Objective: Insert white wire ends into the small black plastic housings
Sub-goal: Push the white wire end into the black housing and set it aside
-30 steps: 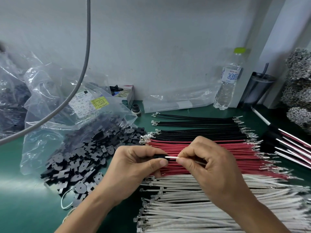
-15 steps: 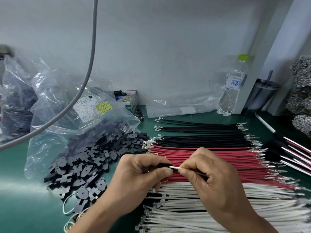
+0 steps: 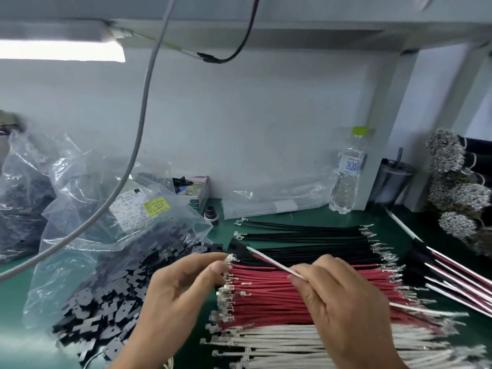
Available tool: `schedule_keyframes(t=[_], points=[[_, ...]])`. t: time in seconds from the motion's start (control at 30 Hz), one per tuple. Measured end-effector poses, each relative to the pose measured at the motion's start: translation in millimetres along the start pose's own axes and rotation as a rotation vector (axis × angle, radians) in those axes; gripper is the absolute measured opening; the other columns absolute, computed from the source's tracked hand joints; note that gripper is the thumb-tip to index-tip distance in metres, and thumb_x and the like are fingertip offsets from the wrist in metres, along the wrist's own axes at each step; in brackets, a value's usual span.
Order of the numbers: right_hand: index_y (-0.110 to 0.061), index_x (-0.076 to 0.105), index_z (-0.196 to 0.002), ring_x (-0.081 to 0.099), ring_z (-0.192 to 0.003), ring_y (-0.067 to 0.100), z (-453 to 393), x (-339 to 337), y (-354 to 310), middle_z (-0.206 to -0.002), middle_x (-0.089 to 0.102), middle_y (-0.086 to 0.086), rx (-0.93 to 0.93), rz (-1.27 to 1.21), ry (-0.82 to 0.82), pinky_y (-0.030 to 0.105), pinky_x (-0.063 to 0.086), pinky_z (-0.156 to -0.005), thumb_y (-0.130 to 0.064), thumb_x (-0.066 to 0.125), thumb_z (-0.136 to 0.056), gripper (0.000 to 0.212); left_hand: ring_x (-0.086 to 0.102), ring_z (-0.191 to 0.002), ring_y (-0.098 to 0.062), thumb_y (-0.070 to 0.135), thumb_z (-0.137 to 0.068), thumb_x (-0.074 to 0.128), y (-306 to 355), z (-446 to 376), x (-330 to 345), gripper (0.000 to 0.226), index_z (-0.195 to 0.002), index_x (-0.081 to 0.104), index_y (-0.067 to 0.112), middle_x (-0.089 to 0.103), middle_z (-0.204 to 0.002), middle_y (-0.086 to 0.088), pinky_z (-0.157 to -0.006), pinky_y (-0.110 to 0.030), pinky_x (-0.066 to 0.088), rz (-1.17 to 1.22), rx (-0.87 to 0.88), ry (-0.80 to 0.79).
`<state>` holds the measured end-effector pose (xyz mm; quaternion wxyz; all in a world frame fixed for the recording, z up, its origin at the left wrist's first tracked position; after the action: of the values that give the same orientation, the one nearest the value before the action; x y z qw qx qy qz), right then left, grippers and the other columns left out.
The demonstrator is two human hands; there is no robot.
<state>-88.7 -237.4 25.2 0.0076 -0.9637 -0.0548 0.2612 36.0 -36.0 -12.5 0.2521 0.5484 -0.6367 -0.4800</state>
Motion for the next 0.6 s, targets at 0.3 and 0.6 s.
schedule_keyframes(t=[0.3, 0.6], points=[[-0.015, 0.080, -0.087, 0.059, -0.058, 0.015, 0.2, -12.1, -3.2, -0.073, 0.064, -0.005, -0.058, -0.045, 0.089, 0.028, 0.047, -0.042, -0.032, 0.058, -0.097, 0.030, 0.054, -0.124, -0.006, 0.018, -0.077, 0.067, -11.6, -8.9, -11.0, 0.054, -0.127, 0.072, 0.036, 0.067, -0.127, 0.022, -0.099, -0.029, 0.051, -1.135, 0.055, -0.178], [-0.016, 0.080, -0.086, 0.059, -0.058, 0.014, 1.1, -8.6, 3.5, -0.073, 0.063, -0.007, -0.002, -0.034, 0.072, 0.027, 0.047, -0.044, -0.034, 0.059, -0.095, 0.029, 0.068, -0.097, -0.016, 0.019, -0.068, 0.091, -25.6, -11.0, -1.4, 0.045, -0.112, 0.080, 0.024, 0.075, -0.103, 0.013, -0.075, -0.031, 0.060, -1.157, 0.079, -0.181]])
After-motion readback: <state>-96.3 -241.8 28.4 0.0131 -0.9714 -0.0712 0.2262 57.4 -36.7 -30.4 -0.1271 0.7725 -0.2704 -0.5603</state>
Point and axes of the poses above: each hand's wrist, its own z-axis away from the middle knuckle, its own x-axis out of the palm, y = z × x, the point moved 6 cm from there along -z, towards the middle knuckle
